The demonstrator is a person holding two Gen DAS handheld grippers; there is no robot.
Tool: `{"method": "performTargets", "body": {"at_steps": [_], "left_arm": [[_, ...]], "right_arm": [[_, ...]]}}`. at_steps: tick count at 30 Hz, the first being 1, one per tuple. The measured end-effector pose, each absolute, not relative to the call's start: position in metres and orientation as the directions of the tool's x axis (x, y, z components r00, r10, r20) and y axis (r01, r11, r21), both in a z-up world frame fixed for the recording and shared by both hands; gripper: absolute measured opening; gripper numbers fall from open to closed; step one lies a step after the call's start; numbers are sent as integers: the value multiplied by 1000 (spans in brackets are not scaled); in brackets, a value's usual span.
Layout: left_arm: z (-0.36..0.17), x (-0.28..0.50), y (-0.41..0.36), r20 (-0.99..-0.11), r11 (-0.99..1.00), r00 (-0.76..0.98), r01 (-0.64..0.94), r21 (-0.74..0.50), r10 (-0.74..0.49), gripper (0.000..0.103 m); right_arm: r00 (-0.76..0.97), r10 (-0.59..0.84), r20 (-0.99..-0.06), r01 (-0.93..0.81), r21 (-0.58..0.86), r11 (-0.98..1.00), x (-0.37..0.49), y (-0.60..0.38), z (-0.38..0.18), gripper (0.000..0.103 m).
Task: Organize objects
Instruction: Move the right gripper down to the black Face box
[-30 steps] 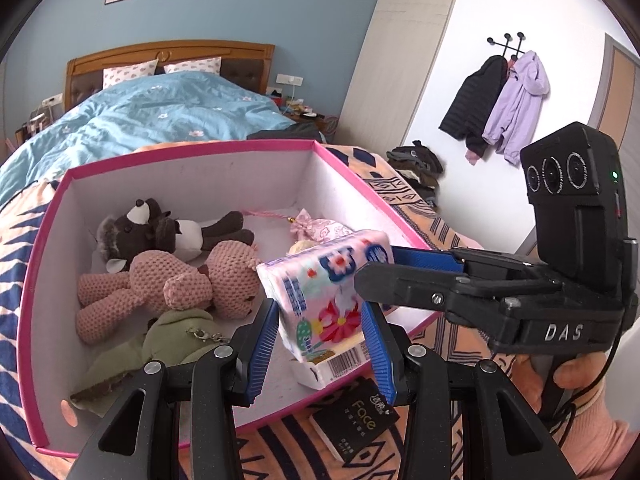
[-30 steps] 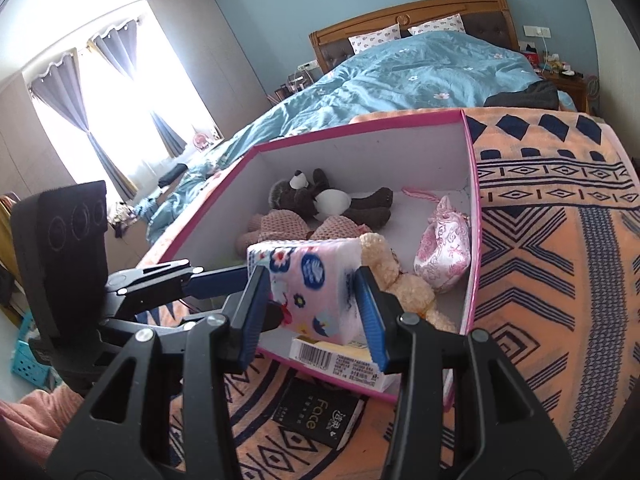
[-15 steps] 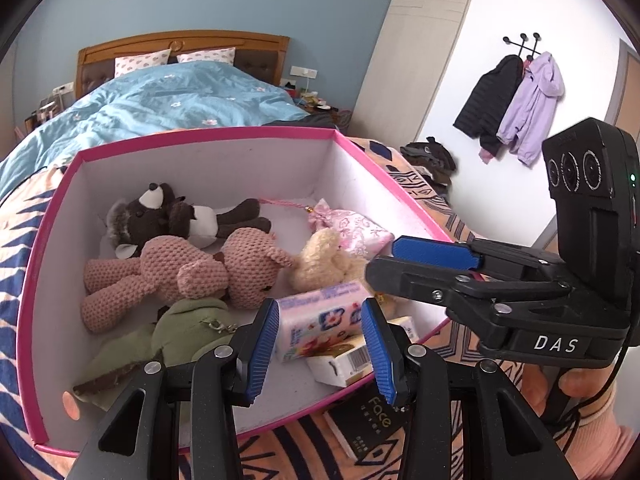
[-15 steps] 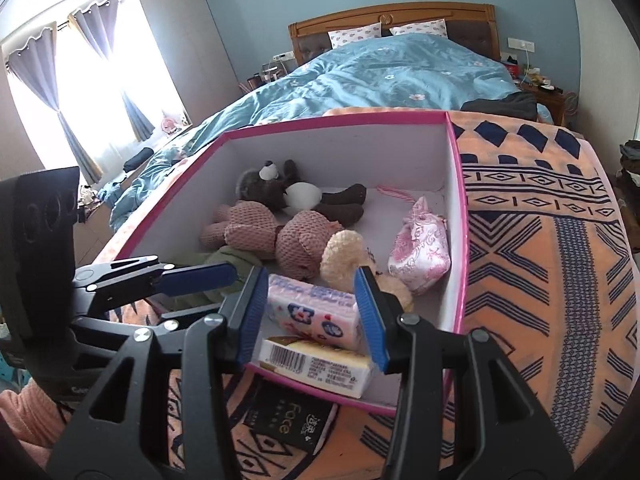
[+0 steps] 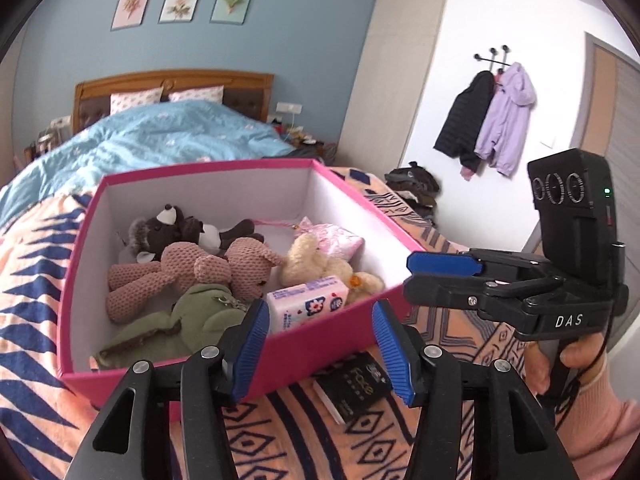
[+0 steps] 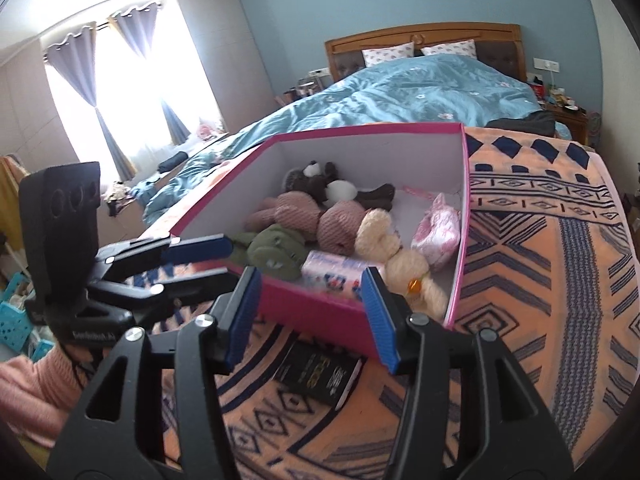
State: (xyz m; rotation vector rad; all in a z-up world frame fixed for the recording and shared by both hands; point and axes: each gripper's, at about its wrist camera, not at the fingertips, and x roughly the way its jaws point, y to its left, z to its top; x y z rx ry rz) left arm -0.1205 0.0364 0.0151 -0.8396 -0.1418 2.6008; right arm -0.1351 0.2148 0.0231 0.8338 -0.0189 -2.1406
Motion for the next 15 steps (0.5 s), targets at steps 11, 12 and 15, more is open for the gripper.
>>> {"method": "performTargets", "body": {"at_steps": [11, 12, 15], "left_arm": [[-13, -99, 54, -584, -901, -687, -357, -246, 432, 60], [-18, -101, 55, -598, -902, -677, -352, -249, 429, 60], [-29, -104, 58, -625, -904, -654, -337, -263, 426, 60]], "right_arm": [[-350, -693, -630, 645, 374, -667, -125, 232, -27, 57], [-345, -686, -641, 634, 380, -673, -127, 231, -32, 57], [-328, -682, -654, 620, 396, -677, -131, 228, -42, 57]]}}
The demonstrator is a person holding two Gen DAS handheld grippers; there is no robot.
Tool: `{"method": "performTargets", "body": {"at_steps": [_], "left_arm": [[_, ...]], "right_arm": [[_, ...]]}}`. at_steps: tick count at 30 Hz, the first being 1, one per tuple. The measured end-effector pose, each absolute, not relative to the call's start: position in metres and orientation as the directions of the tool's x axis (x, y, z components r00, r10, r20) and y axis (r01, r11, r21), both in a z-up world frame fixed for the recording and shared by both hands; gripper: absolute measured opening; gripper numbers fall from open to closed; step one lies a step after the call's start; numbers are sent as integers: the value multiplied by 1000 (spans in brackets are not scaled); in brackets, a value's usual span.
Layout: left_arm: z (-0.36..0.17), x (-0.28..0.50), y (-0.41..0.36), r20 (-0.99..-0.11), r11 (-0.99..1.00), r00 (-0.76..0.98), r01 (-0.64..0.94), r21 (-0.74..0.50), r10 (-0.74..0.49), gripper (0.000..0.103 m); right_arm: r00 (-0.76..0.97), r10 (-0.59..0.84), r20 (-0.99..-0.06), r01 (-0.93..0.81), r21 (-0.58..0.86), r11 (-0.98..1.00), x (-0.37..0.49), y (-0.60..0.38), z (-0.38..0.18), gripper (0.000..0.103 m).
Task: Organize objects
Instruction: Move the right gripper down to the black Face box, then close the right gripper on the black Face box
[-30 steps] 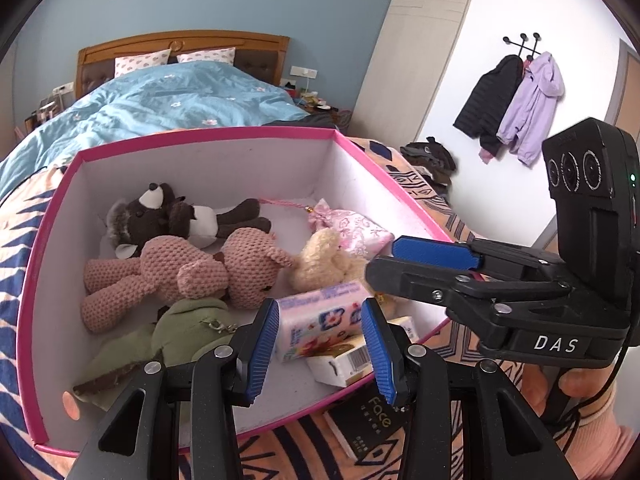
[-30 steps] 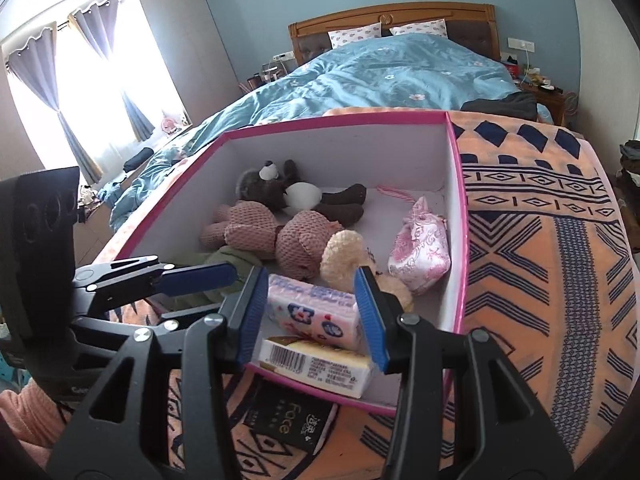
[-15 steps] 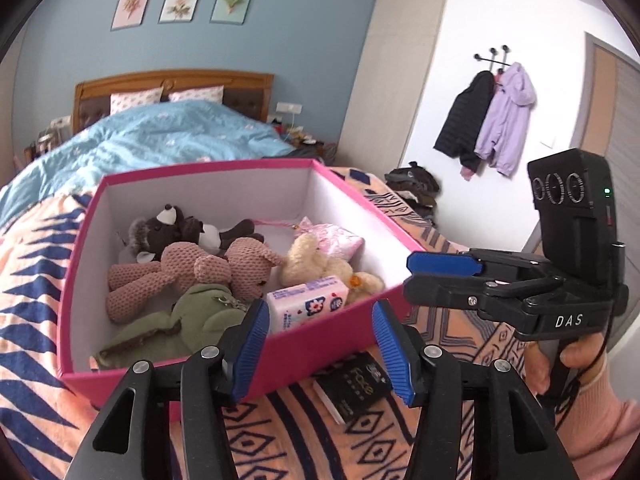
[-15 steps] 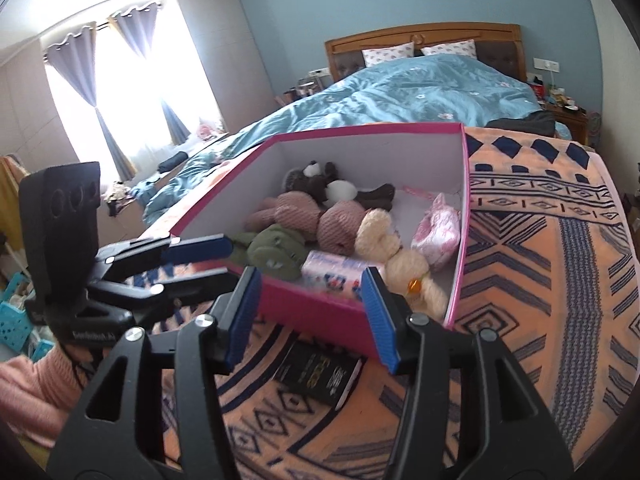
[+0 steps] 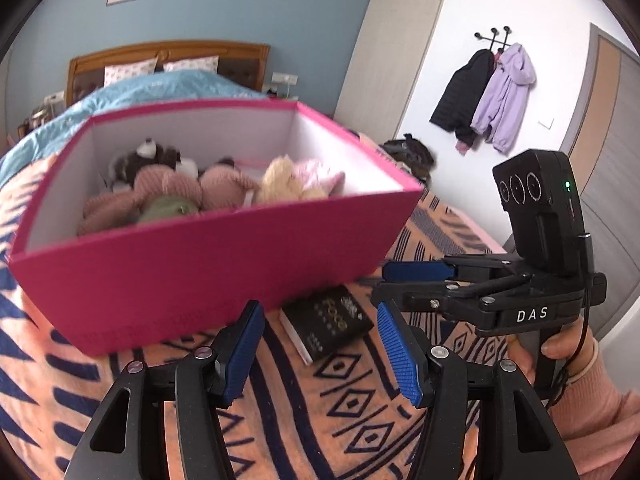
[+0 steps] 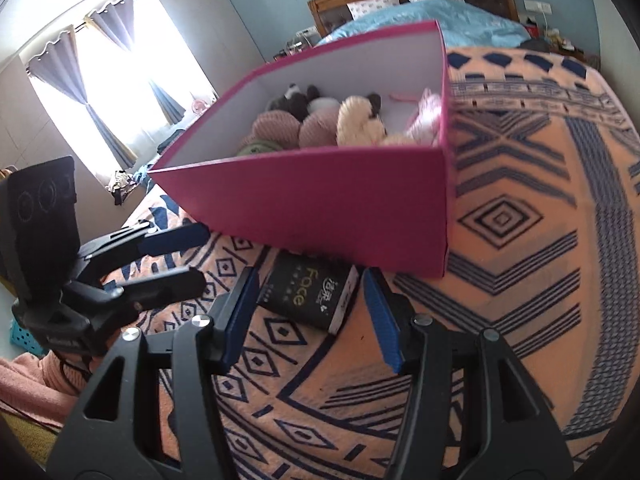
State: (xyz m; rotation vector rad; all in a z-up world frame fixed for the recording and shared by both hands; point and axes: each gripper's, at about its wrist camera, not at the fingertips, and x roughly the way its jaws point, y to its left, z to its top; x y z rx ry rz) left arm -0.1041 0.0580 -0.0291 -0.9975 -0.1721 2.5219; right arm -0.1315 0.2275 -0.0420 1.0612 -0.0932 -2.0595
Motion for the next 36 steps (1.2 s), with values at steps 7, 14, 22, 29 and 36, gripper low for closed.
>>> {"method": "performTargets", "body": {"at_steps": [7, 14, 22, 29, 36], "left_arm": [[-47, -112, 62, -664, -905, -615, -318, -284, 424, 60], [-63, -119, 64, -706, -907, -569, -290, -307, 421, 56], [-77, -127, 61, -733, -899, -520, -263, -351, 438, 42], [-79, -132, 63, -731, -888, -503, -258, -382, 461, 42], [-78, -127, 64, -727, -883, -501, -265, -389, 470, 37]], "right_arm": [[-310, -673, -672, 600, 410, -686, -139, 222, -54, 57], [-289, -669, -685, 586, 426, -690, -144, 219, -64, 56], [-265, -670, -693, 574, 445, -688, -146, 214, -71, 48], [-250, -672, -697, 564, 460, -686, -152, 213, -74, 35], [-247, -673, -697, 557, 466, -688, -151, 216, -72, 35]]}}
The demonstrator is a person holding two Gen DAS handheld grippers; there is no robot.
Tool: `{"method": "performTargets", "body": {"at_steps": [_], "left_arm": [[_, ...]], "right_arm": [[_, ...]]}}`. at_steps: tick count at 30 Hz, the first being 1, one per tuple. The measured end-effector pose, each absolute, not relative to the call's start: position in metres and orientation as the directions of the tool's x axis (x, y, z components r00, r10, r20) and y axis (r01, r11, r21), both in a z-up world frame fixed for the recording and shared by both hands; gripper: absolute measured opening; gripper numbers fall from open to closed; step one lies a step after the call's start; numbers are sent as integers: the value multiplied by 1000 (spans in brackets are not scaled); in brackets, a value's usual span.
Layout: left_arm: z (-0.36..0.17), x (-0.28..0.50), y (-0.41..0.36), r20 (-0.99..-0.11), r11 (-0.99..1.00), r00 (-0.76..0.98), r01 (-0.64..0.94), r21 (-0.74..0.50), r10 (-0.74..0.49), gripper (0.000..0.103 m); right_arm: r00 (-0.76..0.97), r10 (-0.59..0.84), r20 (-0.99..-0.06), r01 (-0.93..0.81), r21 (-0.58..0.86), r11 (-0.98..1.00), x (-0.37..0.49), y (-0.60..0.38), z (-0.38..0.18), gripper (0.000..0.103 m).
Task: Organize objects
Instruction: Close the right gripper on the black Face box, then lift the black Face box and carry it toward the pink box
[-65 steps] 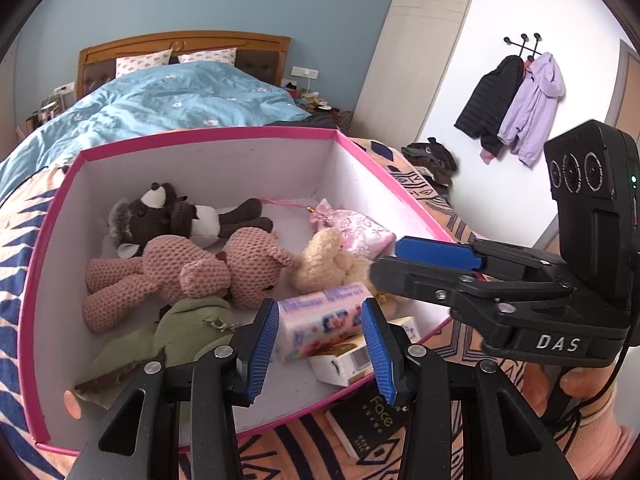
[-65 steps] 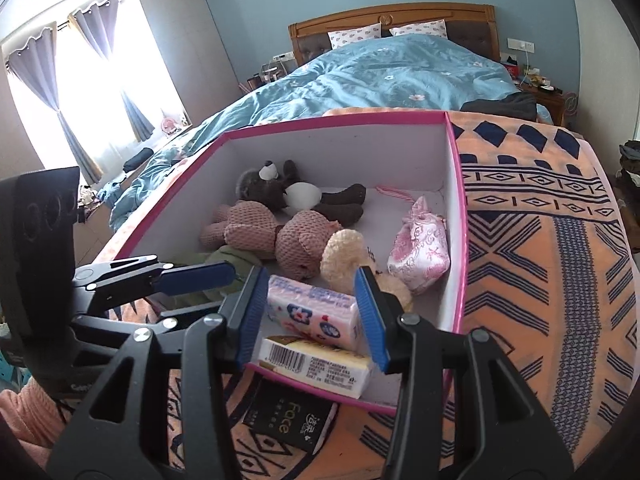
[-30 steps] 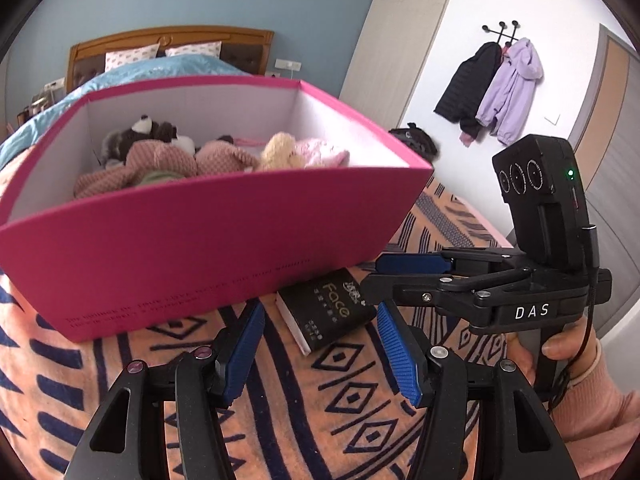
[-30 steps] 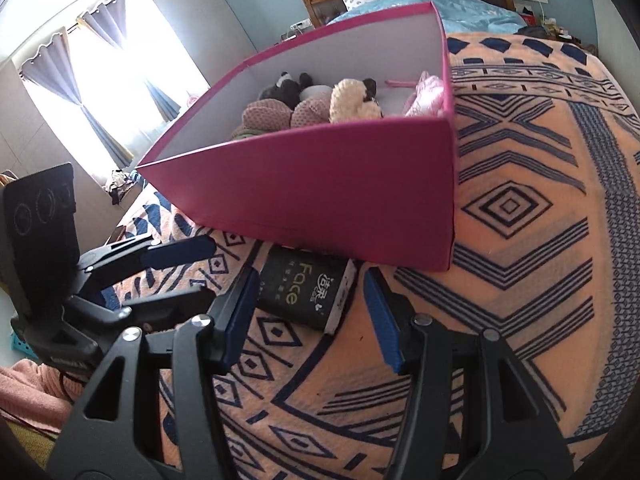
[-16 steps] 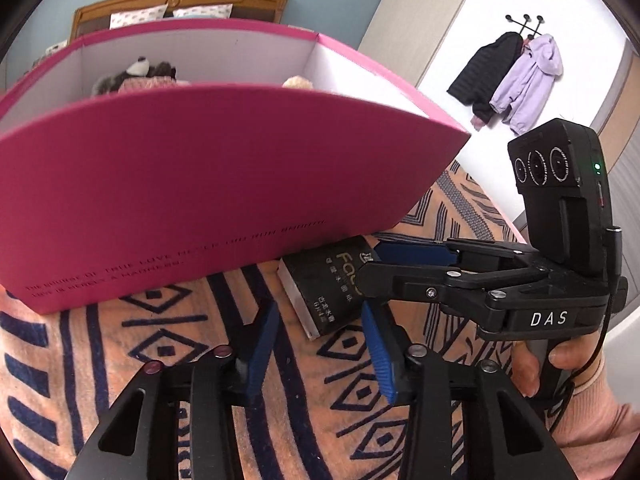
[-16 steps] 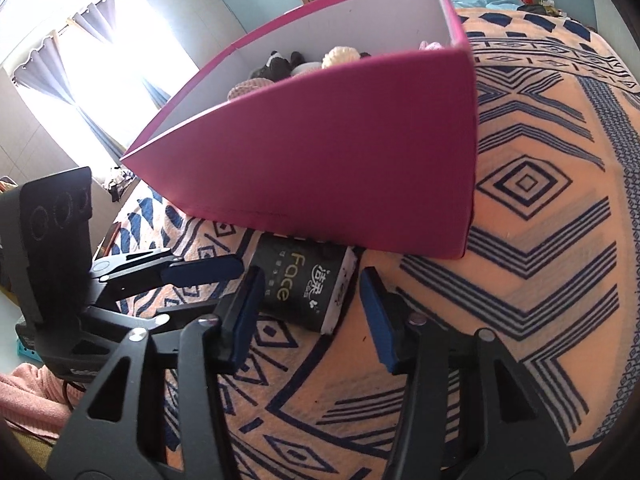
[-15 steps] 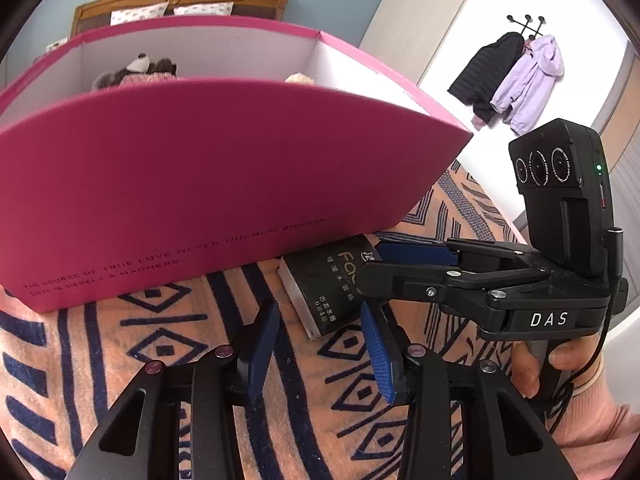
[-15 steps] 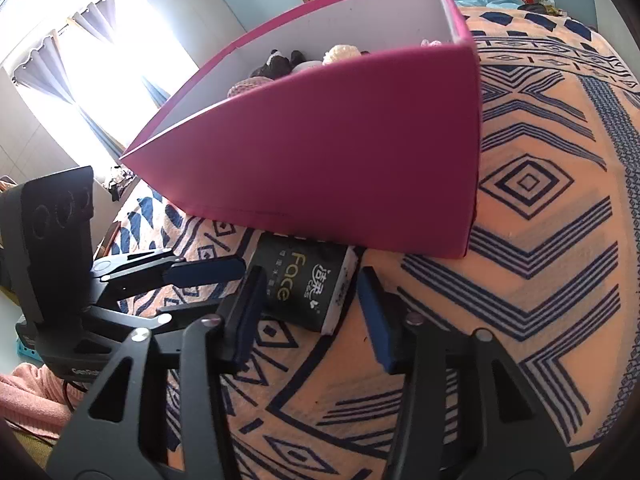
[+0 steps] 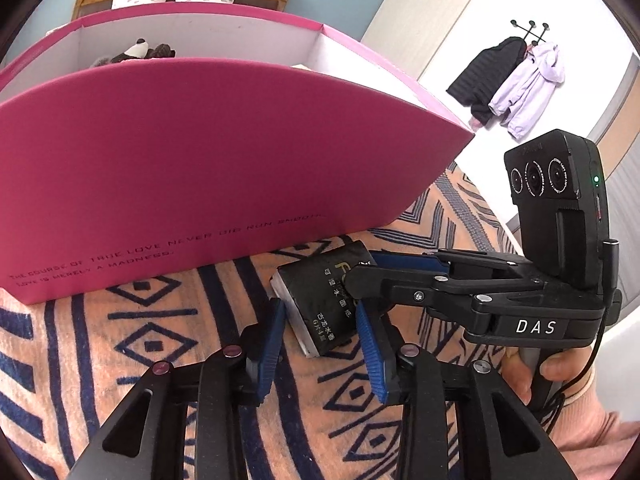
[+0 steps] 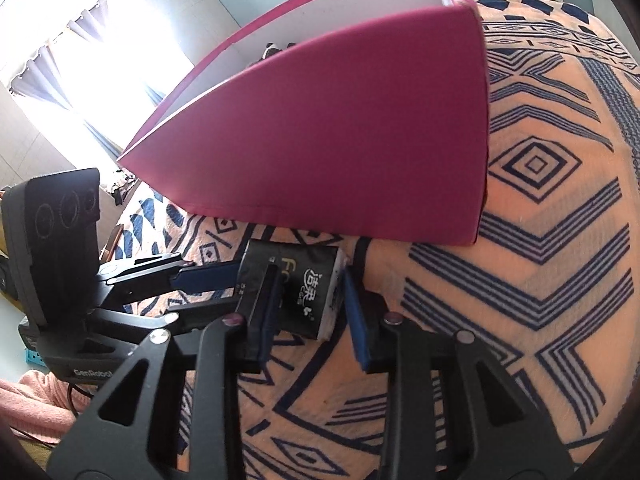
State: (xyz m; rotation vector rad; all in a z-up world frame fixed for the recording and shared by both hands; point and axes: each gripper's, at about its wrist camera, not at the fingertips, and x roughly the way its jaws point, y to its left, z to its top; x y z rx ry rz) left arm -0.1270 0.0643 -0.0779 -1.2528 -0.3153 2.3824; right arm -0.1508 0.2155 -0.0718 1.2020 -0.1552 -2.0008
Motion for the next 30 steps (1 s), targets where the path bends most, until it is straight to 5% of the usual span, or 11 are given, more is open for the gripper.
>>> {"method": "performTargets", "body": {"at_steps": [30], "left_arm": [[-37, -95, 65, -655, -862, -560, -335, -382, 508, 27]], "right_arm": [[-311, -712, -629, 584, 465, -665, -103, 236, -37, 35]]}}
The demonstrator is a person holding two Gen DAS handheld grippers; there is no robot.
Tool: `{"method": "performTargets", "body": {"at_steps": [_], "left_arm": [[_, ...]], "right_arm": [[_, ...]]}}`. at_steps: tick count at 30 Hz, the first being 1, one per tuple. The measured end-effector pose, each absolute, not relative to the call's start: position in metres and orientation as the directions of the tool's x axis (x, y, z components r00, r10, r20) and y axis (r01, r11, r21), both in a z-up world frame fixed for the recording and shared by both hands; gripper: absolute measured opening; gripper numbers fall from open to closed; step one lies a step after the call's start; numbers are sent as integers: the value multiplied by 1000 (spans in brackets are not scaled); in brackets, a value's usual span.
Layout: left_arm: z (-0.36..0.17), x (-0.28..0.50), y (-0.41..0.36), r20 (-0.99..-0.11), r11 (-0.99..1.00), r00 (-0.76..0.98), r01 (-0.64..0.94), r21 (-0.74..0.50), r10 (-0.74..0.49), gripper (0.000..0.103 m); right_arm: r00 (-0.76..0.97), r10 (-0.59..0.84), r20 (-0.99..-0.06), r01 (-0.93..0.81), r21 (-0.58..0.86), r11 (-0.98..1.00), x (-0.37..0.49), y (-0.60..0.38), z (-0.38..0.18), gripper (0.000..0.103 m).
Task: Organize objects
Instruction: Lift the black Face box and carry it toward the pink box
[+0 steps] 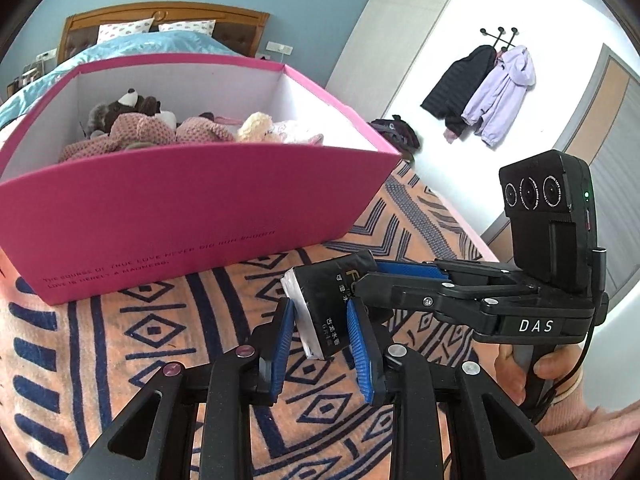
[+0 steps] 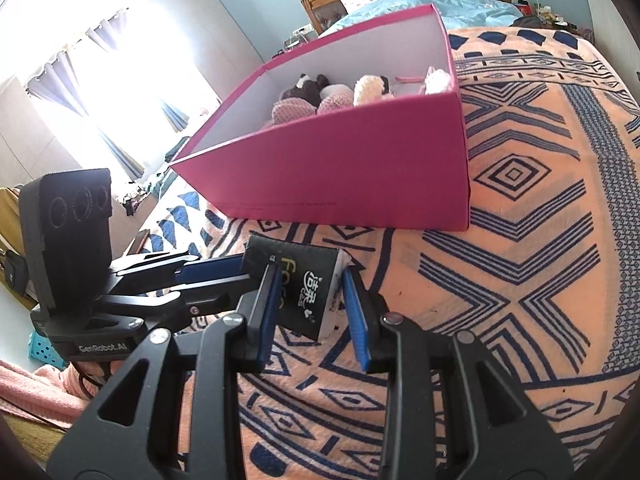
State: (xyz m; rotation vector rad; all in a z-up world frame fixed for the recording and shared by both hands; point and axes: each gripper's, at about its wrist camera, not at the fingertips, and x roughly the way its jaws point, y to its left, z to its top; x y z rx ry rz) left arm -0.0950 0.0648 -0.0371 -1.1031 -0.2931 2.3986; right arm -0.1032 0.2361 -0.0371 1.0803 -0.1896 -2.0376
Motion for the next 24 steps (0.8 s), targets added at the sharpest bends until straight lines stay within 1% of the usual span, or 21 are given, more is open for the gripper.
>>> {"method": "performTargets", "body": {"at_steps": [24], "left_arm": [[-9, -83, 67, -613, -866, -612, -367, -339, 500, 27]], "right_arm": [[-355, -728, -587, 623, 431, -652, -92, 238, -9, 35]]}}
